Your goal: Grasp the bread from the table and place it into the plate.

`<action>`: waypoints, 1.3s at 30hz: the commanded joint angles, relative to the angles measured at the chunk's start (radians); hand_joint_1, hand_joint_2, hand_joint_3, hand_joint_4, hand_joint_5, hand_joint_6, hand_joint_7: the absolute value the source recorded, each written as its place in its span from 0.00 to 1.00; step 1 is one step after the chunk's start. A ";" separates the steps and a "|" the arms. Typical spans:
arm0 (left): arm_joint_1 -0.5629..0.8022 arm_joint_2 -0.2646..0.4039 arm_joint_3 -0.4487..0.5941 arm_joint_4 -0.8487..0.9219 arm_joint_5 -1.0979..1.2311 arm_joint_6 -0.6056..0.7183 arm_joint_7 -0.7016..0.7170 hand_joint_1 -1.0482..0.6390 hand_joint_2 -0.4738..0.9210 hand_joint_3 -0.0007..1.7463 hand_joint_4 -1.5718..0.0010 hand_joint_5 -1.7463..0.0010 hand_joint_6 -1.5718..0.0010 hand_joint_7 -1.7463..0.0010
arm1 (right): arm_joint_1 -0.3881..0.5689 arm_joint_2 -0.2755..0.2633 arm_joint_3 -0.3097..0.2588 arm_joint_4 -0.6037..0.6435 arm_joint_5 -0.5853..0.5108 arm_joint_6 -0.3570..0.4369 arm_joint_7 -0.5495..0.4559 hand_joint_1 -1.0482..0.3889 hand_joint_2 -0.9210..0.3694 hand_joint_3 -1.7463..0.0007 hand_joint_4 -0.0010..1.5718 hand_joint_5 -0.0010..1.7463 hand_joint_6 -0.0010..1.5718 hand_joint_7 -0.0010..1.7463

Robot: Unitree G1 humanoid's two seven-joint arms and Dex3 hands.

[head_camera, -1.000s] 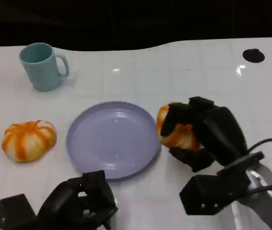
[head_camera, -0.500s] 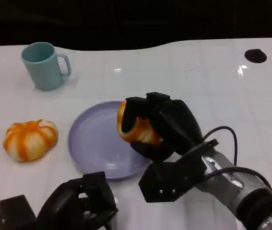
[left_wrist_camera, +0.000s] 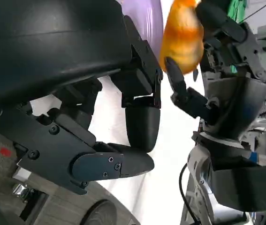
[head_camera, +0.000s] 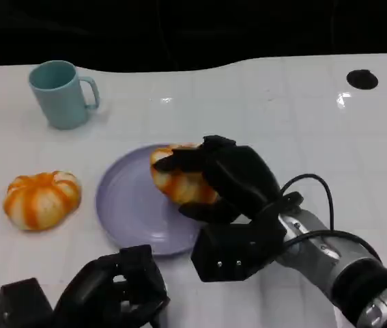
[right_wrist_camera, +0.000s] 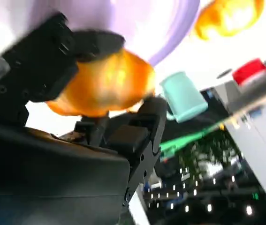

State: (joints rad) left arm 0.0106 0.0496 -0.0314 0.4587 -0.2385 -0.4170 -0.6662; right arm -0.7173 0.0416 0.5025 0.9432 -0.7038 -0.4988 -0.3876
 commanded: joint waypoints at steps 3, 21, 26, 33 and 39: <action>0.007 0.011 0.005 -0.010 -0.006 0.017 0.003 0.32 0.78 0.40 0.49 0.00 0.51 0.20 | 0.017 -0.023 -0.006 -0.075 0.039 0.029 0.099 0.37 0.00 0.92 0.00 0.29 0.21 0.00; -0.001 0.003 0.011 0.006 -0.020 0.011 -0.009 0.32 0.78 0.41 0.48 0.00 0.51 0.21 | 0.143 -0.116 -0.039 -0.331 0.080 0.059 0.224 0.37 0.00 0.92 0.00 0.25 0.20 0.00; -0.003 0.004 0.010 0.004 -0.013 0.012 -0.002 0.31 0.78 0.41 0.48 0.00 0.51 0.21 | 0.195 -0.159 -0.055 -0.387 0.082 0.006 0.177 0.39 0.00 0.94 0.04 0.30 0.23 0.02; -0.005 0.004 0.010 0.010 -0.003 0.000 0.003 0.31 0.78 0.41 0.49 0.00 0.51 0.21 | 0.266 -0.219 -0.092 -0.406 0.069 -0.099 0.050 0.43 0.01 0.96 0.15 0.38 0.32 0.05; -0.008 0.002 0.007 0.012 0.003 -0.002 0.007 0.31 0.78 0.41 0.49 0.00 0.51 0.20 | 0.340 -0.275 -0.140 -0.419 0.084 -0.190 -0.012 0.51 0.00 0.97 0.27 0.42 0.43 0.08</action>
State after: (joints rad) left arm 0.0083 0.0411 -0.0312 0.4615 -0.2386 -0.4058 -0.6665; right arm -0.4126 -0.1908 0.3959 0.5464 -0.6352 -0.6465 -0.3736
